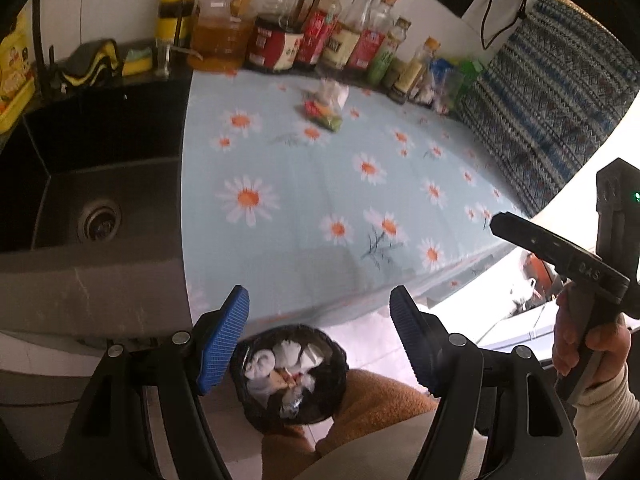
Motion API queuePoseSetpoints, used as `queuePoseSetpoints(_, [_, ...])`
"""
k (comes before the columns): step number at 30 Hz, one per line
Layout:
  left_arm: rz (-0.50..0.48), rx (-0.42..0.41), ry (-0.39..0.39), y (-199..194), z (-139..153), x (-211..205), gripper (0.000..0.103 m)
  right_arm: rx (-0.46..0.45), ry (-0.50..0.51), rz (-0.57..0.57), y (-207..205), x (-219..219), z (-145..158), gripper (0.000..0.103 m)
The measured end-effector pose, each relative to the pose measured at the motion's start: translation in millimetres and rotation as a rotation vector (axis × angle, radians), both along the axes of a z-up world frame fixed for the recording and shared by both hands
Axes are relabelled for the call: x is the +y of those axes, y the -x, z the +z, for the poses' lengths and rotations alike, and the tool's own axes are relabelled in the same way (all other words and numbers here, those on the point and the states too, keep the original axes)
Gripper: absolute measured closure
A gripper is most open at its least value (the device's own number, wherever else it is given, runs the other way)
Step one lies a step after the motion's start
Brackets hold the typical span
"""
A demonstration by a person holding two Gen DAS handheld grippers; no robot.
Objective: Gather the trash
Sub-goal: 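Raise both tools back up toward the table, then grasp the white tissue with the right tool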
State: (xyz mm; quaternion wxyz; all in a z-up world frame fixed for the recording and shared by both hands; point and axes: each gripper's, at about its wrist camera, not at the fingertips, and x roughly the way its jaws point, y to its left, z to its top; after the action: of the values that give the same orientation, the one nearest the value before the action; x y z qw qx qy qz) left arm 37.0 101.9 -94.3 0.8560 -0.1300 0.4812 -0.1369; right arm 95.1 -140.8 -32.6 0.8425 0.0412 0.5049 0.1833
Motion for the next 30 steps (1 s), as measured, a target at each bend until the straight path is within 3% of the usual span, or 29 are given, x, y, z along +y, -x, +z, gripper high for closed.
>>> queuePoseSetpoints(10, [0.101, -0.009, -0.022, -30, 13, -2, 0.032, -0.058, -0.022, 0.081, -79, 7, 15, 0.027])
queuePoseSetpoints(19, [0.201, 0.030, -0.046, -62, 11, -19, 0.032, -0.070, -0.065, 0.139, -150, -9, 6, 0.027])
queuePoseSetpoints(30, [0.297, 0.082, -0.096, -111, 13, -55, 0.032, -0.031, -0.118, 0.216, -235, -30, -27, 0.027])
